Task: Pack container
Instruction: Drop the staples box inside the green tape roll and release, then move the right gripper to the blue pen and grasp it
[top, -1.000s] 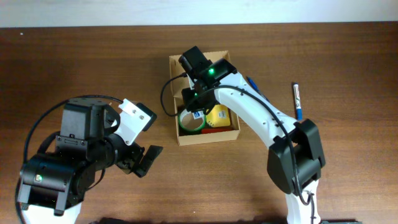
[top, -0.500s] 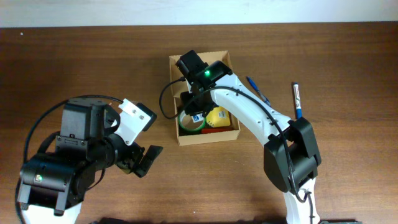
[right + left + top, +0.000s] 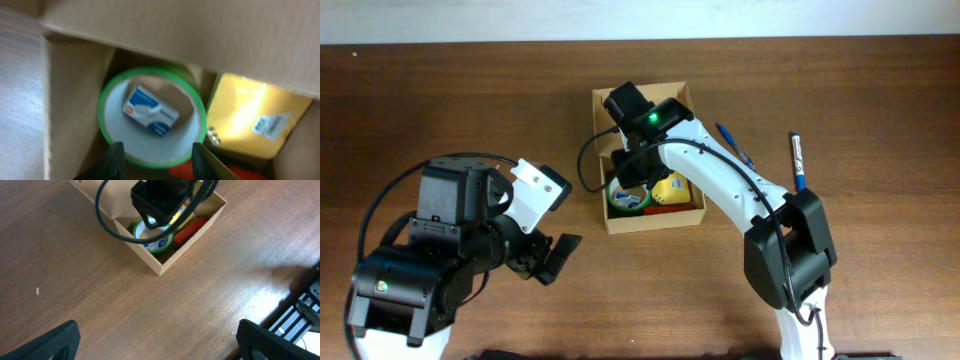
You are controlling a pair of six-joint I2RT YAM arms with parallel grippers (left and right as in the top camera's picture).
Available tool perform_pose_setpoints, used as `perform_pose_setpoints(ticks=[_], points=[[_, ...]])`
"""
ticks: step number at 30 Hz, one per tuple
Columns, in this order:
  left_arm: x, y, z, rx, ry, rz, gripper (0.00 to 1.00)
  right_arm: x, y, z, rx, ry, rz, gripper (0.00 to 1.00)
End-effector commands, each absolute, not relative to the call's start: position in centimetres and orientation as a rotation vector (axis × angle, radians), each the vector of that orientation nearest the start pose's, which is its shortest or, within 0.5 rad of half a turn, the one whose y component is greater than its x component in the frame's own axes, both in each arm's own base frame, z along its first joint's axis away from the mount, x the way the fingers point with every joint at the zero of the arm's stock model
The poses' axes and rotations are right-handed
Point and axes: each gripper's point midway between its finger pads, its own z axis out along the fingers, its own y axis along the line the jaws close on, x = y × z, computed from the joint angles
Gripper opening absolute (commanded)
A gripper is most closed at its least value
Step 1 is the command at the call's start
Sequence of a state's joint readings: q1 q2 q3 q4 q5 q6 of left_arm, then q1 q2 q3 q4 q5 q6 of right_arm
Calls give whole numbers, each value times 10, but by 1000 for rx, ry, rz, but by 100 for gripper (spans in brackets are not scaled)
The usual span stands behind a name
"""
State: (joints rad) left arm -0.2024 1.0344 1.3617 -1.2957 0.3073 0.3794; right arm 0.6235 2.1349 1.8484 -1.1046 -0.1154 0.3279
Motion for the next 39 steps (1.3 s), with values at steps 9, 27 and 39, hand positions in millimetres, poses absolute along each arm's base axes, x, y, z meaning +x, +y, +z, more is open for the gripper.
perform_pose_setpoints(ticks=[9,27,39], points=[[219,-97,285,848,2337,-308,100,398,252,185,-445,2756,351,44],[219,-97,285,848,2337,-308,100,467,53,215,-190,2654,67,53],[219,-97,285,848,2337,-307,100,488,55,165,-516,2661,80,53]])
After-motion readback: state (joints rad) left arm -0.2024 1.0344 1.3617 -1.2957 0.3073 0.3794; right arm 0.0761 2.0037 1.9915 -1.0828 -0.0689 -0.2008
